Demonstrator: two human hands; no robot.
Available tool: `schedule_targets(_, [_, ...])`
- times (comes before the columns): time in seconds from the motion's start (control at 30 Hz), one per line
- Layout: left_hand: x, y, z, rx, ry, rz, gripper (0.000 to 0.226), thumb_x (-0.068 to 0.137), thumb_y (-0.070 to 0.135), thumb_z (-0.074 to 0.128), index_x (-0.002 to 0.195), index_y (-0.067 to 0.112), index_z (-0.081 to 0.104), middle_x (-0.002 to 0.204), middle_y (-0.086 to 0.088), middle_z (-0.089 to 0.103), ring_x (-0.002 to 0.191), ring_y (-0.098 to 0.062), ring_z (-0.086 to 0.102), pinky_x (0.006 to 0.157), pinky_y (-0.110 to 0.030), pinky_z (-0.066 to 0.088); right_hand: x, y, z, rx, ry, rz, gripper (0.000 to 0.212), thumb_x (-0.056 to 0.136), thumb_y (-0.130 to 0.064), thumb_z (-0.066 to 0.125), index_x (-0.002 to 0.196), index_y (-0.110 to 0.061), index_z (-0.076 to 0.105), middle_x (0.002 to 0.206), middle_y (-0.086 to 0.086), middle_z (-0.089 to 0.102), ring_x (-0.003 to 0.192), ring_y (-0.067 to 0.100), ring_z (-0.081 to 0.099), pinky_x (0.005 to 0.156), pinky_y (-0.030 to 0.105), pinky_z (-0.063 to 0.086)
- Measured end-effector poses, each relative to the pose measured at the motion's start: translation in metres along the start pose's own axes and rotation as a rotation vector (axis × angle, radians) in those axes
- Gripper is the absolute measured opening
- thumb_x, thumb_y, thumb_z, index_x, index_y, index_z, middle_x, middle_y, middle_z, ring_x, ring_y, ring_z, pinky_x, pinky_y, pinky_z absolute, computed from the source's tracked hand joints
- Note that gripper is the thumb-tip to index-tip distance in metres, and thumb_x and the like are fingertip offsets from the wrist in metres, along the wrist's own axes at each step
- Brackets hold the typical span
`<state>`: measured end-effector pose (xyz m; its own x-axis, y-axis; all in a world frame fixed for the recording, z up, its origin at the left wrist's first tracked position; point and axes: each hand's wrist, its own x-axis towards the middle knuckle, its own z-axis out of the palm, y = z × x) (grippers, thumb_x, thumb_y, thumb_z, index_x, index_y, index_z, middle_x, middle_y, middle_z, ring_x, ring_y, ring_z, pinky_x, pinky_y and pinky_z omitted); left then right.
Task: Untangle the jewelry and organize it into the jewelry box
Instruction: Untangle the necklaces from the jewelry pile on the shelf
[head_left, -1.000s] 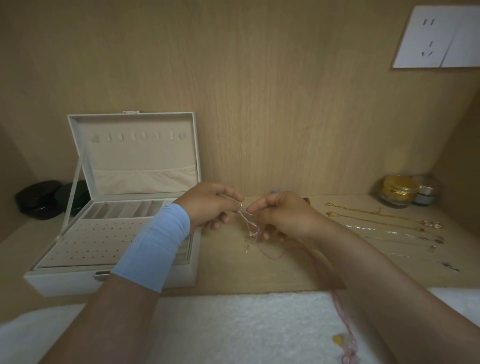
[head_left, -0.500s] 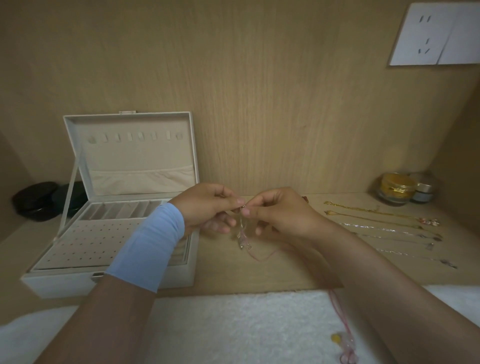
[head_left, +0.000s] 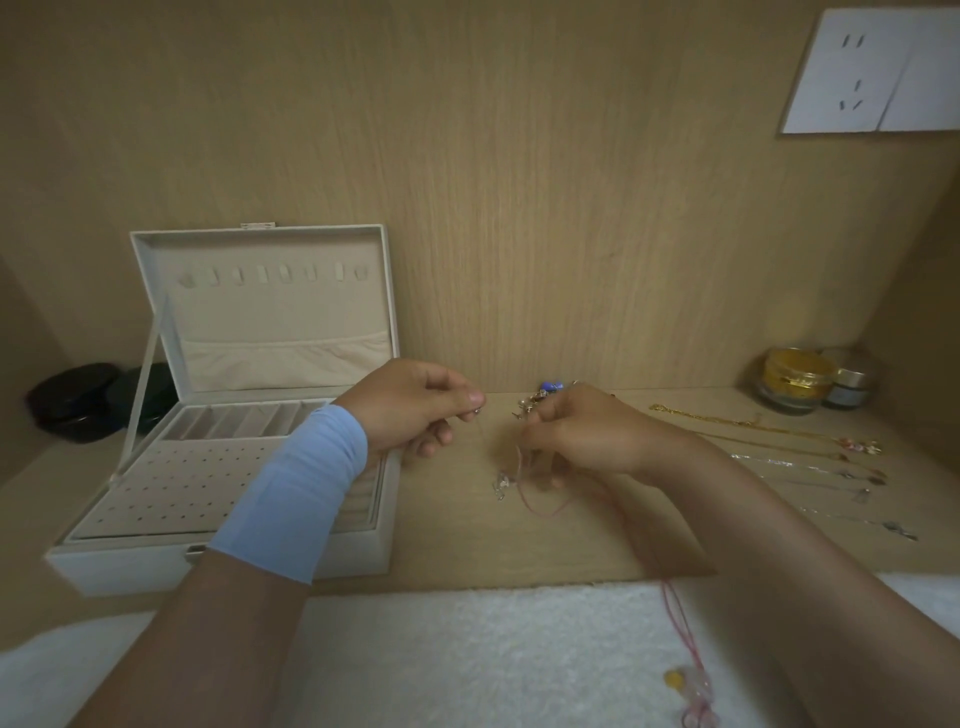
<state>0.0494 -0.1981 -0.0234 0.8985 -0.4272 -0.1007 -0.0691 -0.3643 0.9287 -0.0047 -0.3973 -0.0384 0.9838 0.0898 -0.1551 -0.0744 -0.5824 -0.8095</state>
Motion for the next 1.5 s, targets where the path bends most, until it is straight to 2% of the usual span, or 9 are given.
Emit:
schedule_targets(0.1, [0.0,0.003,0.006,-0.002,0.02,0.093,0.007,0.091,0.018,0.067,0.09,0.012,0.07,0.074,0.004,0.067,0.056,-0.006,0.057,0.048,-0.017,0.046,0.007,0.008,-0.003,-0.263,0.035,0.017,0.017,0.088,-0.025,0.058,0.09,-0.014,0.072,0.087,-0.002,0.071,0.084,0.011,0.062,0.075,0.027,0.049])
schedule_targets(0.2, [0.0,0.005,0.013,-0.022,0.032,0.204,0.007,0.092,0.016,0.065,0.086,0.013,0.069,0.073,0.001,0.066,0.063,-0.006,0.06,0.059,-0.014,0.048,0.005,0.003,0.002,-0.121,0.066,-0.052,0.019,0.086,-0.026,0.065,0.105,-0.03,0.068,0.096,-0.016,0.068,0.088,0.002,0.065,0.077,0.019,0.049])
schedule_targets(0.37, [0.001,0.011,0.021,-0.325,0.05,0.251,0.012,0.098,0.012,0.054,0.088,0.009,0.06,0.079,-0.005,0.072,0.077,-0.017,0.071,0.072,-0.025,0.057,0.006,0.003,0.017,0.08,-0.039,-0.208,0.011,0.094,-0.019,0.066,0.1,-0.014,0.074,0.103,0.003,0.075,0.095,0.019,0.07,0.091,0.032,0.053])
schedule_targets(0.57, [-0.002,0.021,0.014,-0.503,0.185,0.303,0.014,0.101,0.012,0.049,0.088,0.01,0.054,0.067,-0.003,0.056,0.051,-0.015,0.054,0.065,-0.036,0.058,0.001,0.005,0.008,0.157,-0.099,-0.178,0.012,0.095,-0.015,0.066,0.093,-0.005,0.072,0.073,0.0,0.071,0.067,0.019,0.06,0.065,0.03,0.05])
schedule_targets(0.73, [0.004,0.013,0.006,-0.007,0.328,0.406,0.015,0.097,0.015,0.053,0.083,0.019,0.057,0.059,0.005,0.053,0.049,-0.014,0.045,0.055,-0.031,0.045,0.001,0.009,-0.004,0.044,-0.175,-0.12,0.018,0.095,-0.017,0.066,0.079,-0.014,0.072,0.072,0.003,0.07,0.061,0.015,0.061,0.064,0.031,0.055])
schedule_targets(0.9, [0.003,0.005,0.015,0.542,0.138,0.383,0.005,0.091,0.027,0.063,0.089,0.024,0.067,0.076,0.009,0.058,0.069,-0.006,0.05,0.07,-0.024,0.04,0.0,0.014,-0.016,-0.112,-0.208,-0.098,0.012,0.095,-0.02,0.065,0.097,-0.016,0.076,0.079,0.001,0.071,0.071,0.007,0.065,0.075,0.024,0.053])
schedule_targets(1.07, [0.0,0.0,0.029,0.748,-0.099,0.198,0.015,0.08,0.032,0.075,0.095,0.03,0.072,0.072,0.013,0.052,0.069,-0.005,0.05,0.069,-0.021,0.04,-0.001,0.016,-0.022,-0.127,-0.254,-0.074,0.018,0.094,-0.009,0.064,0.103,-0.021,0.074,0.072,-0.016,0.067,0.071,0.003,0.064,0.074,0.02,0.053])
schedule_targets(1.27, [-0.004,-0.002,0.035,0.846,-0.127,0.212,0.01,0.088,0.029,0.067,0.093,0.025,0.074,0.082,0.015,0.054,0.087,-0.009,0.054,0.08,-0.022,0.042,-0.006,0.013,-0.02,-0.002,-0.179,-0.062,0.017,0.092,-0.002,0.061,0.099,-0.013,0.071,0.073,-0.001,0.07,0.07,0.015,0.068,0.078,0.039,0.058])
schedule_targets(1.5, [-0.009,-0.01,0.052,0.963,-0.101,0.152,0.013,0.09,0.028,0.058,0.087,0.021,0.069,0.098,0.003,0.064,0.095,-0.02,0.062,0.09,-0.033,0.05,-0.02,0.022,-0.012,-0.145,-0.096,-0.078,0.014,0.09,-0.005,0.065,0.097,-0.015,0.073,0.085,0.007,0.07,0.05,0.013,0.056,0.051,0.016,0.044])
